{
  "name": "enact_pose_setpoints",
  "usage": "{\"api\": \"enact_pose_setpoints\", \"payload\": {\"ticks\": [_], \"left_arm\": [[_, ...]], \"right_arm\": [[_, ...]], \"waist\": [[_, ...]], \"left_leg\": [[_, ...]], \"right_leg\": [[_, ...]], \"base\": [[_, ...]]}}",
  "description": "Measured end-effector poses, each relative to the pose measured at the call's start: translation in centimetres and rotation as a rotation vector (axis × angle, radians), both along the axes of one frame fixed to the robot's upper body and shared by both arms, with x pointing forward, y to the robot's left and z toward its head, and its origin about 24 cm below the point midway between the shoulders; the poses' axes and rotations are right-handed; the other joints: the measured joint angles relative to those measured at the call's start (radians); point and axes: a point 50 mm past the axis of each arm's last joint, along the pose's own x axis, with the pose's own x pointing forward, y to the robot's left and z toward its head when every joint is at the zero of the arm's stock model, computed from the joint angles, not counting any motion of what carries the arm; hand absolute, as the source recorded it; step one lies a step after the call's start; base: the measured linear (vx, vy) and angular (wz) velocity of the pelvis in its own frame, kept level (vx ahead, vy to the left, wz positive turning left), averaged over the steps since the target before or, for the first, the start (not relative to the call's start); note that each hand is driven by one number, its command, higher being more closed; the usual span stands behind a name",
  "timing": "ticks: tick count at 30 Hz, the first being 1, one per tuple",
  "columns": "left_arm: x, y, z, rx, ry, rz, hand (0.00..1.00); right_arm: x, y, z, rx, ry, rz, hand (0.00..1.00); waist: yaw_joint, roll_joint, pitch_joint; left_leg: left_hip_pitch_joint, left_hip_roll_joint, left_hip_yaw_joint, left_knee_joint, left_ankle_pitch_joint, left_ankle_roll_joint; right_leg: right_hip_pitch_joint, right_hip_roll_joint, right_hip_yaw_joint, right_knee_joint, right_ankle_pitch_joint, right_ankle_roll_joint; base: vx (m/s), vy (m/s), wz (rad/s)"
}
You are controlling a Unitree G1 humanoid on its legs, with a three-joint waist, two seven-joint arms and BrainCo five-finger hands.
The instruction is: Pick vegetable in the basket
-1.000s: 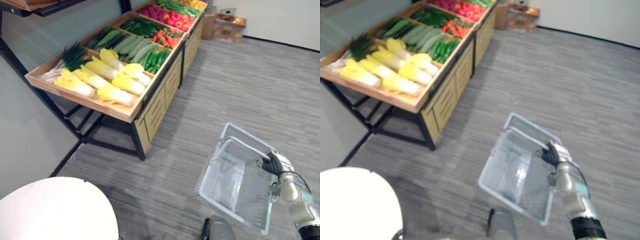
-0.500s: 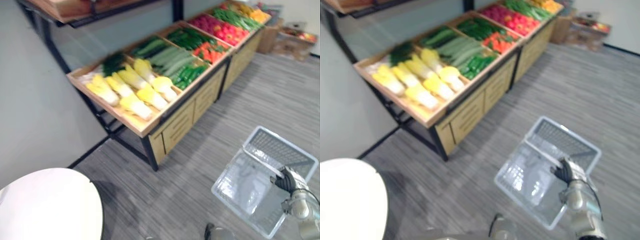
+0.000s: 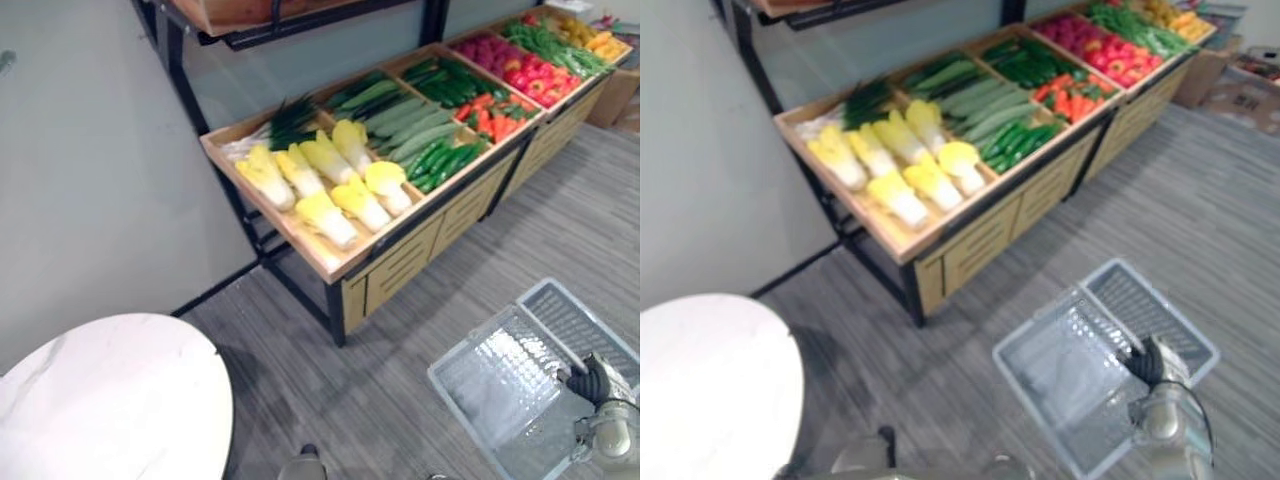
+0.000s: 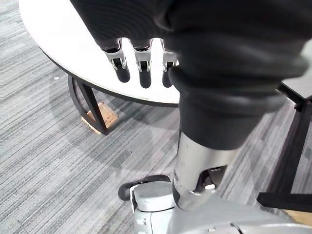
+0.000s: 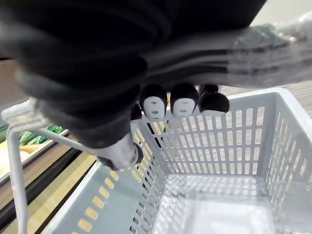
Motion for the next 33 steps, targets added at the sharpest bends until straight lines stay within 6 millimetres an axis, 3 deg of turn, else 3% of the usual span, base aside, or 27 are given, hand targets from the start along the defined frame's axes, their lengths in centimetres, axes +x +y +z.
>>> {"api": "enact_pose_setpoints", "payload": {"ticks": [2, 5, 8, 10, 13, 16, 18, 21, 24, 25, 26, 27, 29, 30, 31, 32, 33], "left_arm": [[-0.8, -0.1, -0.2, -0.006, 0.029, 0.0, 0.0], [-2.0, -0.3, -0.3, -0.013, 0.075, -0.044, 0.0], [-2.2, -0.6, -0.6, -0.038, 0.108, -0.094, 0.0], [-2.1, 0.3, -0.3, -0.009, 0.117, -0.136, 0.0], [-1.8, 1.7, 0.1, 0.032, 0.113, -0.144, 0.0], [-0.6, 2.0, 0.3, 0.042, 0.083, -0.147, 0.0], [-0.1, 1.9, 0.3, 0.043, 0.075, -0.161, 0.0], [0.2, 1.9, 0.3, 0.047, 0.077, -0.191, 0.0], [0.4, 2.4, 0.5, 0.065, 0.079, -0.208, 0.0], [0.3, 2.7, 0.6, 0.073, 0.084, -0.216, 0.0], [0.3, 3.3, 0.8, 0.093, 0.091, -0.229, 0.0], [0.5, 3.0, 0.7, 0.091, 0.089, -0.236, 0.0], [0.7, 1.1, 0.1, 0.05, 0.086, -0.248, 0.0], [0.6, 0.9, 0.1, 0.047, 0.09, -0.254, 0.0], [0.4, 0.9, 0.0, 0.056, 0.098, -0.259, 0.0], [0.4, 1.0, 0.1, 0.063, 0.1, -0.259, 0.0], [0.3, 1.0, 0.1, 0.063, 0.102, -0.257, 0.0]], "right_arm": [[0.9, 1.2, -0.4, 0.013, 0.007, 0.054, 1.0], [1.8, 2.2, -0.2, 0.017, -0.012, 0.112, 1.0], [1.9, 2.4, -0.2, 0.01, -0.007, 0.123, 1.0], [2.2, 3.8, -0.9, 0.014, 0.027, 0.184, 1.0], [2.4, 4.3, -1.2, -0.008, 0.046, 0.217, 1.0], [3.1, 4.1, -0.6, -0.026, 0.032, 0.213, 1.0], [3.4, 4.2, -0.4, -0.027, 0.025, 0.213, 1.0], [3.7, 4.2, -0.3, -0.027, 0.016, 0.215, 1.0], [3.9, 4.3, -0.3, -0.022, 0.01, 0.214, 1.0], [3.8, 4.5, -0.5, -0.012, 0.014, 0.211, 1.0], [3.4, 4.7, -1.0, 0.0, 0.027, 0.206, 1.0], [3.3, 4.6, -1.0, -0.001, 0.029, 0.203, 1.0], [2.8, 3.6, -0.9, -0.028, 0.043, 0.184, 1.0], [2.6, 3.4, -0.9, -0.035, 0.055, 0.182, 1.0], [2.0, 3.1, -1.2, -0.04, 0.076, 0.173, 1.0], [1.4, 2.7, -1.5, -0.048, 0.098, 0.168, 1.0], [1.0, 2.5, -1.6, -0.051, 0.108, 0.165, 1.0]], "waist": [[0.016, 0.01, 0.0], [0.035, -0.008, -0.01], [0.03, -0.023, -0.016], [0.025, -0.041, -0.019], [0.022, -0.06, -0.043], [0.016, -0.08, -0.055], [0.014, -0.085, -0.058], [0.012, -0.082, -0.055], [0.013, -0.092, -0.052], [0.008, -0.117, -0.056], [-0.003, -0.142, -0.06], [-0.005, -0.141, -0.062], [-0.012, -0.045, -0.041], [-0.006, -0.029, -0.036], [-0.01, -0.02, -0.033], [-0.013, -0.027, -0.026], [-0.012, -0.03, -0.022]], "left_leg": [[0.02, 0.009, 0.032, 0.01, -0.07, 0.006], [0.031, 0.002, 0.119, 0.024, -0.123, 0.01], [0.037, -0.015, 0.182, 0.025, -0.159, 0.029], [0.07, -0.008, 0.242, -0.006, -0.157, 0.03], [0.105, -0.003, 0.307, -0.07, -0.128, 0.054], [0.105, 0.001, 0.363, -0.118, -0.101, 0.072], [0.108, 0.004, 0.389, -0.135, -0.09, 0.077], [0.127, 0.027, 0.43, -0.143, -0.081, 0.063], [0.163, 0.056, 0.457, -0.174, -0.053, 0.015], [0.177, 0.057, 0.457, -0.184, -0.044, -0.013], [0.177, 0.062, 0.437, -0.182, -0.039, -0.047], [0.179, 0.081, 0.429, -0.183, -0.036, -0.065], [0.169, 0.192, 0.38, -0.172, 0.004, -0.096], [0.163, 0.213, 0.359, -0.145, 0.012, -0.094], [0.114, 0.233, 0.305, -0.053, 0.049, -0.054], [0.069, 0.234, 0.271, 0.029, 0.109, 0.033], [0.054, 0.234, 0.264, 0.063, 0.142, 0.079]], "right_leg": [[-0.005, 0.0, 0.045, -0.011, 0.016, 0.012], [-0.076, -0.028, 0.148, 0.019, 0.02, 0.015], [-0.148, -0.05, 0.219, 0.098, 0.014, -0.017], [-0.25, -0.05, 0.242, 0.234, 0.042, -0.057], [-0.265, -0.045, 0.182, 0.179, 0.132, -0.085], [-0.286, -0.033, 0.193, 0.086, 0.248, -0.086], [-0.317, -0.035, 0.213, 0.092, 0.268, -0.077], [-0.353, -0.056, 0.185, 0.117, 0.243, -0.09], [-0.371, -0.08, 0.172, 0.095, 0.249, -0.081], [-0.366, -0.093, 0.181, 0.094, 0.256, -0.07], [-0.346, -0.101, 0.175, 0.091, 0.183, -0.01], [-0.334, -0.089, 0.163, 0.082, 0.139, 0.028], [-0.334, 0.012, 0.092, 0.13, 0.072, -0.009], [-0.333, 0.026, 0.084, 0.155, 0.052, -0.022], [-0.328, 0.025, 0.061, 0.202, 0.011, -0.041], [-0.3, 0.012, 0.03, 0.218, -0.011, -0.054], [-0.279, 0.011, 0.015, 0.214, -0.016, -0.061]], "base": [[0.04, 0.16, -0.5], [-0.02, 0.154, -0.86], [0.02, 0.136, -0.74], [0.02, 0.121, -0.73], [0.06, 0.084, -0.66], [0.01, 0.064, -0.49], [-0.04, -0.002, -0.38], [-0.03, -0.108, -0.4], [0.02, -0.225, -0.3], [0.05, -0.404, 0.02], [0.07, -0.428, 0.09], [0.07, -0.446, 0.12], [0.05, -0.387, 0.13], [0.04, -0.349, 0.32], [0.07, -0.407, 0.51], [0.05, -0.337, 0.66], [0.06, -0.383, 0.65]]}}
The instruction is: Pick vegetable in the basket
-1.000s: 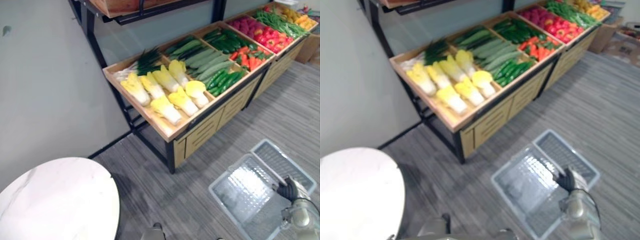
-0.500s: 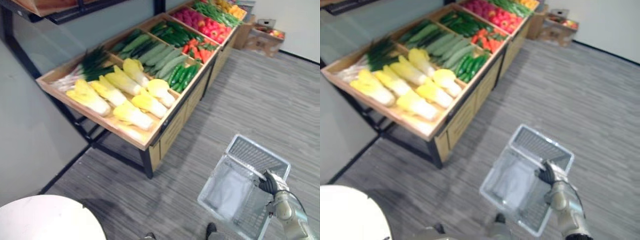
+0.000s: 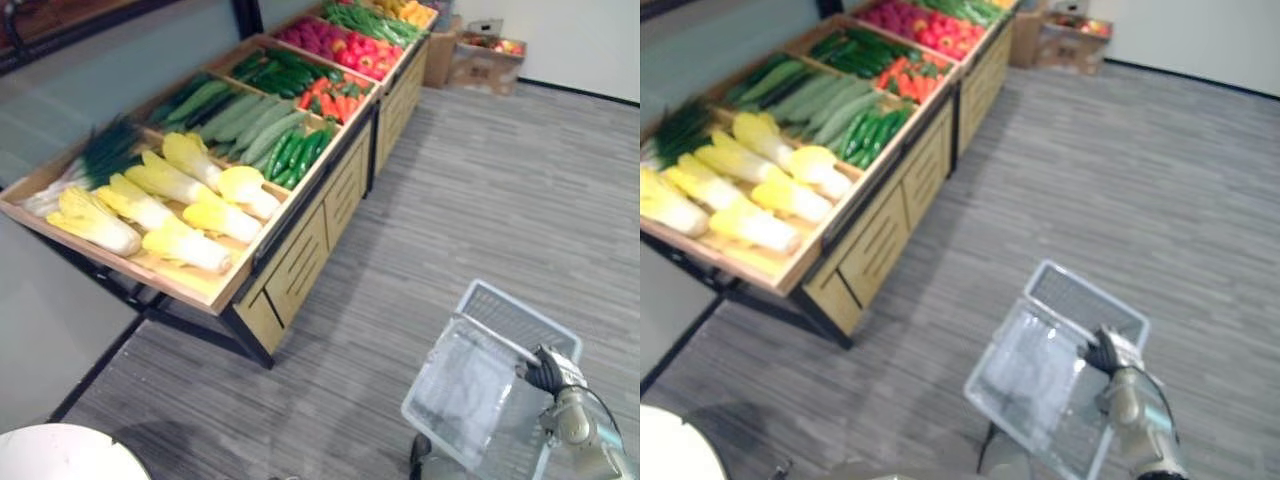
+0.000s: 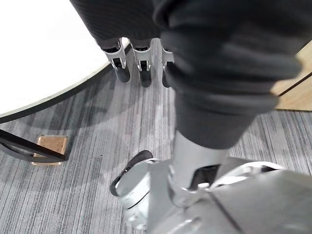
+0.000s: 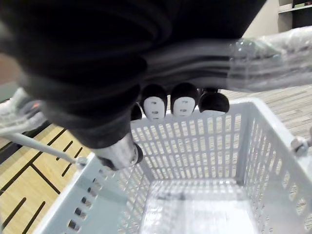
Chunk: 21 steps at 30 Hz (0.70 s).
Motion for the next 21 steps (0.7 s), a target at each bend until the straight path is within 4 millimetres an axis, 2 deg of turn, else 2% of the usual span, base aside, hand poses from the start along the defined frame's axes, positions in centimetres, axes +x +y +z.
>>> {"api": "enact_pose_setpoints", "payload": {"ticks": [1, 2, 3, 4, 5, 6, 7, 9, 12, 15, 18, 21], "left_arm": [[-0.4, -0.2, -0.1, -0.005, 0.01, 0.001, 0.0], [-1.1, -1.0, -0.4, -0.026, 0.032, 0.006, 0.0], [-1.3, -1.4, -0.5, -0.035, 0.042, 0.01, 0.0], [-2.1, -2.1, -0.7, -0.053, 0.064, 0.023, 0.0], [-2.5, -2.3, -0.8, -0.059, 0.074, 0.027, 0.0], [-2.8, -2.8, -0.9, -0.071, 0.085, 0.031, 0.0], [-2.7, -3.1, -1.0, -0.079, 0.083, 0.033, 0.0], [-1.5, -3.2, -1.0, -0.079, 0.057, 0.022, 0.0], [-1.0, -3.2, -0.9, -0.075, 0.044, 0.009, 0.0], [-1.1, -3.2, -0.9, -0.075, 0.046, 0.006, 0.0], [-0.6, -3.5, -0.9, -0.082, 0.04, -0.039, 0.0], [-0.4, -3.7, -1.0, -0.096, 0.046, -0.066, 0.0]], "right_arm": [[-0.4, -0.3, 0.0, -0.011, 0.01, -0.002, 1.0], [-0.4, -0.6, 0.1, -0.019, 0.009, -0.004, 1.0], [-0.4, -0.6, 0.2, -0.019, 0.008, -0.008, 1.0], [-0.4, -0.6, 0.1, -0.016, 0.007, -0.008, 1.0], [-0.4, -0.5, 0.1, -0.014, 0.006, -0.005, 1.0], [-0.4, -0.5, 0.4, -0.016, -0.004, 0.0, 1.0], [-0.3, -0.7, 0.8, -0.019, -0.029, -0.008, 1.0], [-0.3, -0.7, 0.9, -0.017, -0.035, -0.009, 1.0], [0.4, -0.6, 1.4, -0.019, -0.057, -0.001, 1.0], [0.8, -0.2, 1.4, -0.014, -0.065, 0.02, 1.0], [1.0, 0.4, 1.2, -0.002, -0.065, 0.046, 1.0], [1.2, 1.0, 0.8, 0.007, -0.049, 0.064, 1.0]], "waist": [[0.004, 0.0, 0.008], [0.01, 0.003, 0.009], [0.01, 0.004, 0.01], [0.01, 0.006, 0.011], [0.01, 0.011, 0.014], [0.009, 0.028, 0.021], [0.007, 0.055, 0.031], [0.008, 0.053, 0.036], [0.012, 0.056, 0.044], [0.018, 0.061, 0.041], [0.031, 0.062, 0.04], [0.038, 0.057, 0.043]], "left_leg": [[-0.039, -0.013, -0.054, 0.089, 0.002, 0.001], [-0.073, -0.071, -0.116, 0.161, -0.061, -0.054], [-0.078, -0.1, -0.124, 0.173, -0.087, -0.068], [-0.08, -0.147, -0.111, 0.151, -0.132, -0.066], [-0.072, -0.158, -0.082, 0.119, -0.136, -0.064], [-0.055, -0.172, -0.034, 0.016, -0.13, -0.061], [-0.035, -0.172, -0.014, -0.087, -0.15, -0.039], [-0.002, -0.211, -0.021, -0.186, -0.146, -0.055], [0.011, -0.24, -0.025, -0.205, -0.127, -0.032], [0.015, -0.252, -0.05, -0.159, -0.154, -0.015], [0.025, -0.261, -0.046, -0.161, -0.182, -0.018], [0.058, -0.28, -0.033, -0.189, -0.206, -0.013]], "right_leg": [[0.038, -0.001, -0.015, -0.016, -0.006, -0.009], [0.069, -0.003, -0.019, -0.043, -0.007, -0.01], [0.078, -0.003, -0.023, -0.056, -0.007, -0.01], [0.1, 0.003, -0.031, -0.08, -0.007, -0.01], [0.107, 0.011, -0.035, -0.089, -0.007, -0.01], [0.109, 0.032, -0.044, -0.092, -0.006, -0.01], [0.11, 0.052, -0.061, -0.091, -0.005, -0.008], [0.109, 0.037, -0.069, -0.112, 0.009, 0.007], [0.165, 0.037, -0.082, -0.231, 0.063, 0.022], [0.216, 0.036, -0.079, -0.295, 0.1, 0.03], [0.201, 0.025, -0.052, -0.268, 0.096, 0.025], [0.139, -0.01, -0.011, -0.133, 0.041, 0.007]], "base": [[0.01, -0.218, 0.42], [0.01, -0.23, 0.29], [-0.01, -0.059, 0.12], [0.01, -0.027, 0.07], [0.02, -0.009, 0.07], [0.04, 0.033, 0.15], [0.06, 0.076, 0.3], [0.08, 0.08, 0.32], [0.12, 0.065, 0.09], [0.16, 0.025, -0.08], [0.13, 0.035, -0.19], [0.1, 0.111, -0.29]]}}
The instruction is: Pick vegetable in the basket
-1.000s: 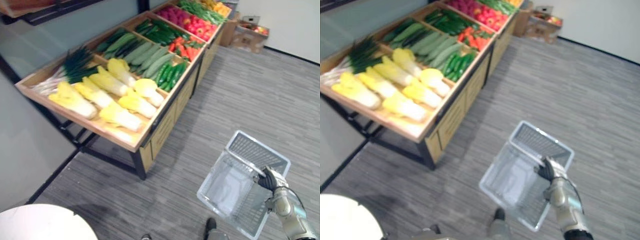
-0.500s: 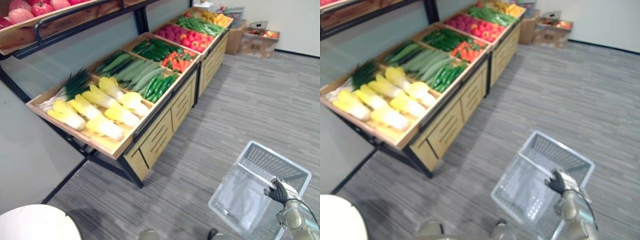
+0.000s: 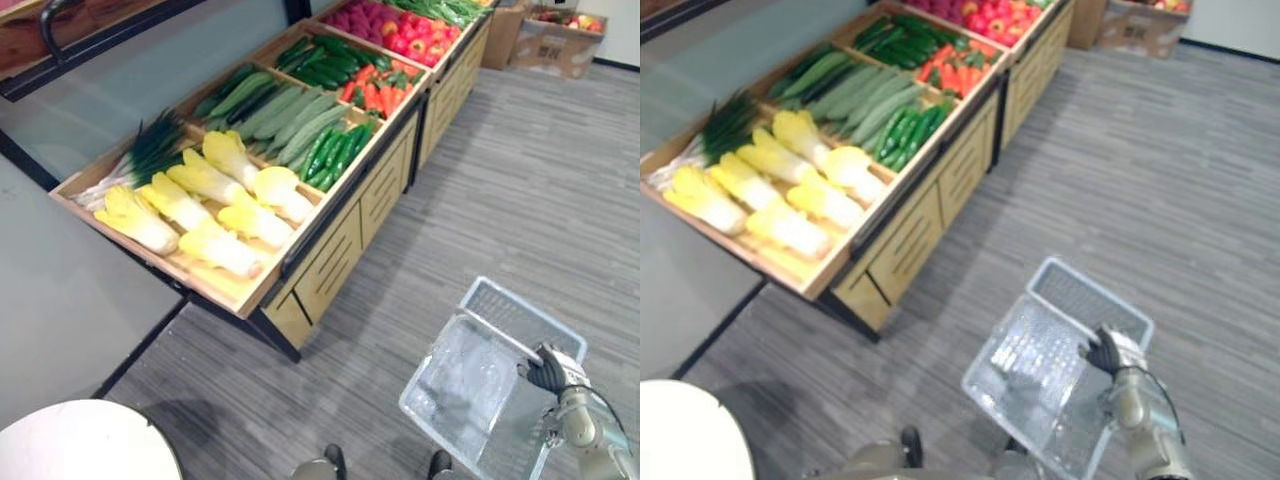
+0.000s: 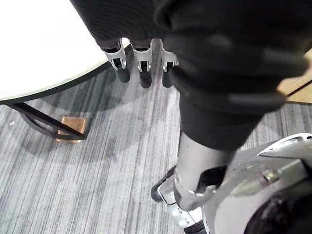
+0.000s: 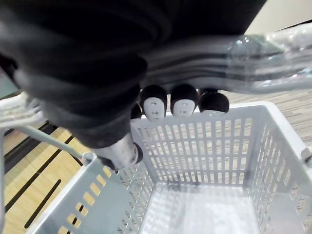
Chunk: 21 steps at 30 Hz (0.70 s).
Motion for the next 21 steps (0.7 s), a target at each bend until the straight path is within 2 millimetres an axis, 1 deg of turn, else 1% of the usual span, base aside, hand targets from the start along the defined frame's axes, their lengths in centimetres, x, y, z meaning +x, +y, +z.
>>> {"api": "enact_pose_setpoints", "payload": {"ticks": [1, 2, 3, 4, 5, 7, 8, 11, 13, 15, 16, 21], "left_arm": [[0.1, 0.0, 0.0, -0.003, 0.003, -0.016, 0.0], [0.1, 0.2, 0.0, 0.0, 0.006, -0.026, 0.0], [0.1, 0.4, 0.1, 0.006, 0.008, -0.037, 0.0], [0.3, 1.0, 0.2, 0.019, 0.007, -0.061, 0.0], [0.5, 1.7, 0.4, 0.035, 0.001, -0.072, 0.0], [0.5, 2.4, 0.6, 0.05, 0.003, -0.077, 0.0], [0.8, 2.7, 0.7, 0.052, -0.001, -0.081, 0.0], [1.0, 2.5, 0.7, 0.031, -0.009, -0.074, 0.0], [1.0, 2.6, 0.7, 0.031, -0.012, -0.061, 0.0], [1.0, 2.6, 0.7, 0.03, -0.014, -0.06, 0.0], [0.3, 2.0, 0.3, 0.012, 0.027, -0.034, 0.0], [0.3, 2.0, 0.3, 0.012, 0.027, -0.033, 0.0]], "right_arm": [[0.3, 0.3, 0.0, 0.001, -0.003, 0.007, 1.0], [1.1, 0.4, 0.4, -0.001, -0.024, 0.008, 1.0], [1.2, 0.6, 0.4, 0.003, -0.026, 0.011, 1.0], [1.1, 1.0, 0.1, 0.018, -0.016, 0.016, 1.0], [0.8, 1.8, -0.6, 0.045, 0.0, 0.018, 1.0], [0.7, 2.9, -1.2, 0.078, 0.01, 0.031, 1.0], [0.7, 3.5, -1.5, 0.099, 0.014, 0.032, 1.0], [0.5, 3.5, -1.7, 0.102, 0.022, 0.022, 1.0], [0.4, 3.3, -1.7, 0.099, 0.028, 0.011, 1.0], [0.4, 3.3, -1.7, 0.1, 0.027, 0.011, 1.0], [0.3, 2.3, -1.4, 0.103, 0.028, -0.013, 1.0], [0.2, 2.3, -1.4, 0.103, 0.03, -0.014, 1.0]], "waist": [[0.002, -0.003, 0.001], [0.001, -0.01, -0.001], [-0.001, -0.018, -0.002], [-0.004, -0.033, -0.005], [-0.003, -0.053, -0.013], [-0.003, -0.081, -0.021], [-0.01, -0.094, -0.023], [-0.028, -0.096, -0.029], [-0.028, -0.096, -0.029], [-0.028, -0.093, -0.031], [-0.033, -0.077, -0.049], [-0.033, -0.077, -0.049]], "left_leg": [[0.018, -0.008, 0.016, -0.022, -0.008, 0.005], [0.031, -0.017, 0.031, -0.036, -0.008, 0.006], [0.039, -0.023, 0.037, -0.043, -0.008, 0.007], [0.054, -0.032, 0.04, -0.05, -0.008, 0.012], [0.061, -0.036, 0.039, -0.055, -0.008, 0.014], [0.055, -0.037, 0.037, -0.064, -0.006, 0.017], [0.052, -0.037, 0.019, -0.075, 0.0, 0.027], [0.054, -0.035, -0.016, -0.078, 0.01, 0.035], [0.055, -0.04, -0.023, -0.079, 0.021, 0.04], [0.047, -0.046, -0.03, -0.081, 0.035, 0.037], [0.05, -0.026, -0.071, -0.279, 0.205, -0.021], [0.05, -0.026, -0.07, -0.284, 0.205, -0.021]], "right_leg": [[-0.057, -0.018, 0.034, 0.108, -0.022, -0.017], [-0.116, -0.032, 0.07, 0.21, -0.026, -0.024], [-0.137, -0.04, 0.086, 0.248, -0.026, -0.024], [-0.147, -0.047, 0.108, 0.282, -0.026, -0.024], [-0.142, -0.045, 0.125, 0.273, -0.026, -0.024], [-0.14, -0.041, 0.135, 0.252, -0.023, -0.02], [-0.143, -0.035, 0.15, 0.257, -0.014, -0.016], [-0.133, -0.016, 0.203, 0.268, 0.007, -0.023], [-0.113, -0.021, 0.197, 0.242, 0.006, -0.022], [-0.092, -0.025, 0.192, 0.199, 0.007, -0.02], [-0.038, 0.044, 0.183, -0.035, 0.003, 0.032], [-0.041, 0.039, 0.183, -0.034, -0.006, 0.03]], "base": [[0.06, 0.163, -0.38], [0.02, 0.136, -0.36], [0.04, 0.172, -0.21], [0.06, 0.133, -0.07], [0.07, 0.104, -0.03], [0.06, 0.024, 0.02], [0.06, 0.005, 0.18], [0.07, -0.004, 0.33], [0.06, -0.023, 0.18], [0.04, -0.035, 0.12], [0.01, -0.016, 0.05], [0.0, 0.0, 0.0]]}}
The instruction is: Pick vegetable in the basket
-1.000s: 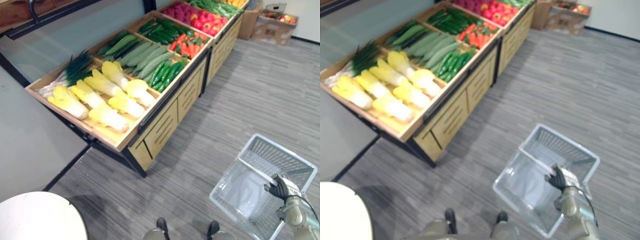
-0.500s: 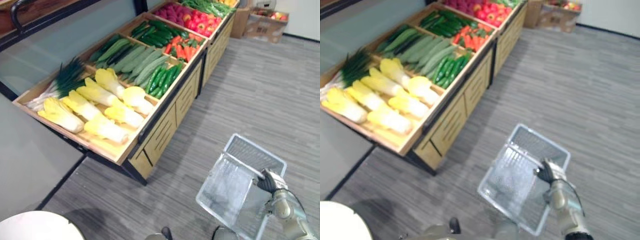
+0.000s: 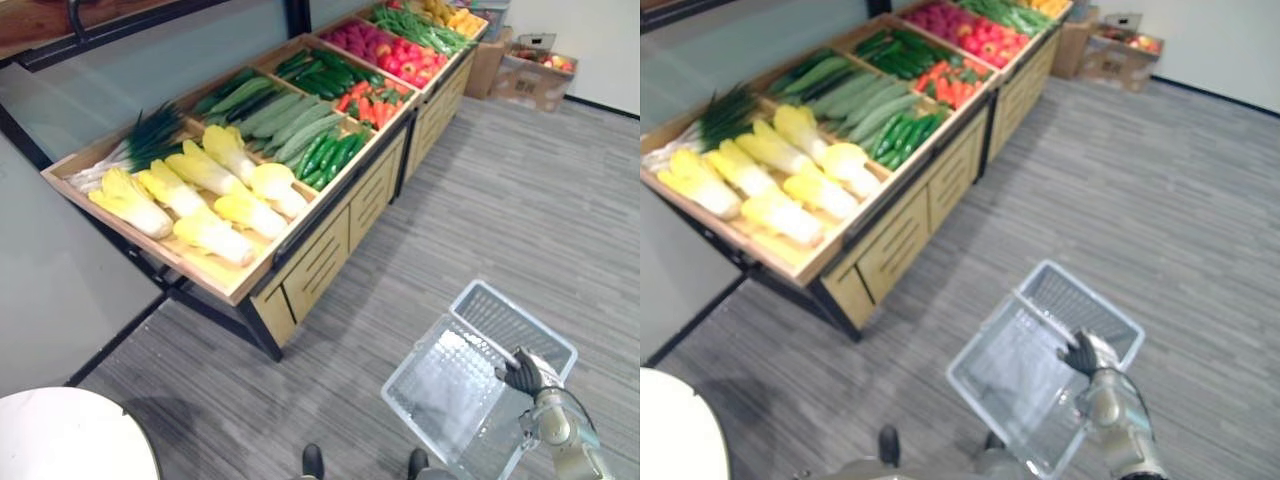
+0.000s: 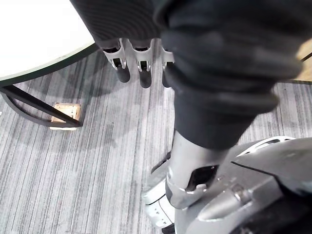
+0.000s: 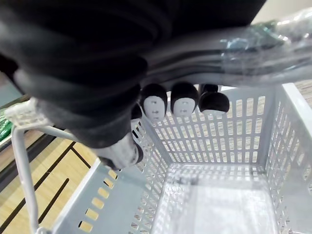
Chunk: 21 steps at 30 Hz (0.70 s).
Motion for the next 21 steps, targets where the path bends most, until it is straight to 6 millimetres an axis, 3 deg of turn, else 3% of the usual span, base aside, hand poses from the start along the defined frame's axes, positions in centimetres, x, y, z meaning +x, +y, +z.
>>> {"api": "enact_pose_setpoints", "payload": {"ticks": [5, 12, 16, 21], "left_arm": [[0.2, 0.1, 0.1, 0.01, -0.006, -0.013, 0.0], [4.6, 0.0, 1.8, 0.109, -0.241, -0.315, 0.0], [4.4, 0.2, 1.7, 0.069, -0.242, -0.256, 0.0], [3.3, 0.6, 1.3, 0.036, -0.191, -0.141, 0.0]], "right_arm": [[-0.2, 0.1, -0.3, 0.017, 0.004, -0.013, 1.0], [-2.9, 0.1, -2.7, 0.123, 0.048, -0.115, 1.0], [-4.0, -0.5, -3.0, 0.118, 0.066, -0.15, 1.0], [-4.0, -0.6, -3.0, 0.114, 0.066, -0.154, 1.0]], "waist": [[0.0, 0.0, 0.0], [0.001, -0.004, -0.003], [-0.001, -0.001, -0.027], [0.001, 0.008, -0.036]], "left_leg": [[0.011, 0.001, 0.013, 0.0, -0.003, -0.001], [0.049, 0.019, 0.037, 0.005, -0.011, -0.007], [0.063, 0.036, 0.045, 0.005, -0.019, -0.015], [0.078, 0.053, 0.049, 0.006, -0.024, -0.023]], "right_leg": [[0.002, 0.001, 0.011, 0.0, 0.0, -0.001], [0.04, 0.02, 0.021, -0.027, 0.011, 0.003], [0.059, 0.037, 0.019, -0.051, 0.012, 0.001], [0.081, 0.053, 0.016, -0.065, 0.014, -0.001]], "base": [[0.0, 0.0, -0.07], [0.04, -0.012, -0.1], [0.05, -0.027, -0.07], [0.03, -0.03, -0.02]]}}
